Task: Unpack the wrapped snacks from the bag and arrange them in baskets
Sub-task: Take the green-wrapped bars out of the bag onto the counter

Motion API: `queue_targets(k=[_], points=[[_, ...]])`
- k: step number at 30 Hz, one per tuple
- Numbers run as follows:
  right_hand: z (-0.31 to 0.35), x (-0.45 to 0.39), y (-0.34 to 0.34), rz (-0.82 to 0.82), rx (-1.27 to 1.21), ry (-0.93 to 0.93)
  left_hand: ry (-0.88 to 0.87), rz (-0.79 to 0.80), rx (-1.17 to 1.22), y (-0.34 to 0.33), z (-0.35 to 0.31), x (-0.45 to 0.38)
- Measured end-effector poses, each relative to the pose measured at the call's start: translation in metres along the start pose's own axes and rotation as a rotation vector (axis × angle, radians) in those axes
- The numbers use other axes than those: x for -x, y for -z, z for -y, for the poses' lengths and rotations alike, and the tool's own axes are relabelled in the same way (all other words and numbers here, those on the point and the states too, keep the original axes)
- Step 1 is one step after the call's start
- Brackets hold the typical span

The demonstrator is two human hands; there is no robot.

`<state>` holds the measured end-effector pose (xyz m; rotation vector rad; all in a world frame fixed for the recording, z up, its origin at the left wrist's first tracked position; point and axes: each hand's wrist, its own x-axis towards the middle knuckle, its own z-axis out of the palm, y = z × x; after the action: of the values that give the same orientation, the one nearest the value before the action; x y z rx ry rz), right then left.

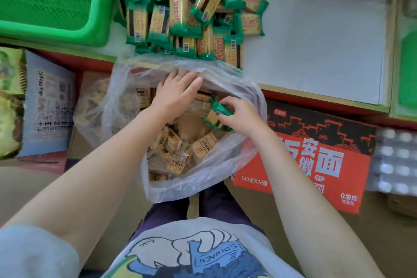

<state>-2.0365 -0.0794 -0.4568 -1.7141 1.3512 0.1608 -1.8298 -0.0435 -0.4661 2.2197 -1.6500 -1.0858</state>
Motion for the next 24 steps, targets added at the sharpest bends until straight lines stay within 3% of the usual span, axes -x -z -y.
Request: queue_targets(k=[4, 6, 9, 12, 17, 24], points=[[0.024, 0.015, 0.028, 0.092, -0.324, 0.003, 0.034, 0.064, 0.058, 0.013, -0.008, 0.0], [0.03, 0.012, 0.04, 0.002, -0.478, -0.051, 0.057, 0.085, 0.094, 0.019, -0.01, -0.001], [0.036, -0.001, 0.057, -0.135, -0.899, -0.15, 0.066, 0.103, 0.136, 0.021, -0.012, 0.0], [0.053, -0.025, 0.072, -0.144, -1.186, -0.113, 0.067, 0.115, 0.193, 0.021, -0.012, -0.001], [0.105, -0.073, 0.08, -0.067, -1.36, 0.04, 0.081, 0.115, 0.201, 0.019, -0.012, -0.004], [0.116, -0.086, 0.076, -0.019, -1.136, 0.003, 0.03, 0.061, 0.149, 0.011, -0.007, -0.008]])
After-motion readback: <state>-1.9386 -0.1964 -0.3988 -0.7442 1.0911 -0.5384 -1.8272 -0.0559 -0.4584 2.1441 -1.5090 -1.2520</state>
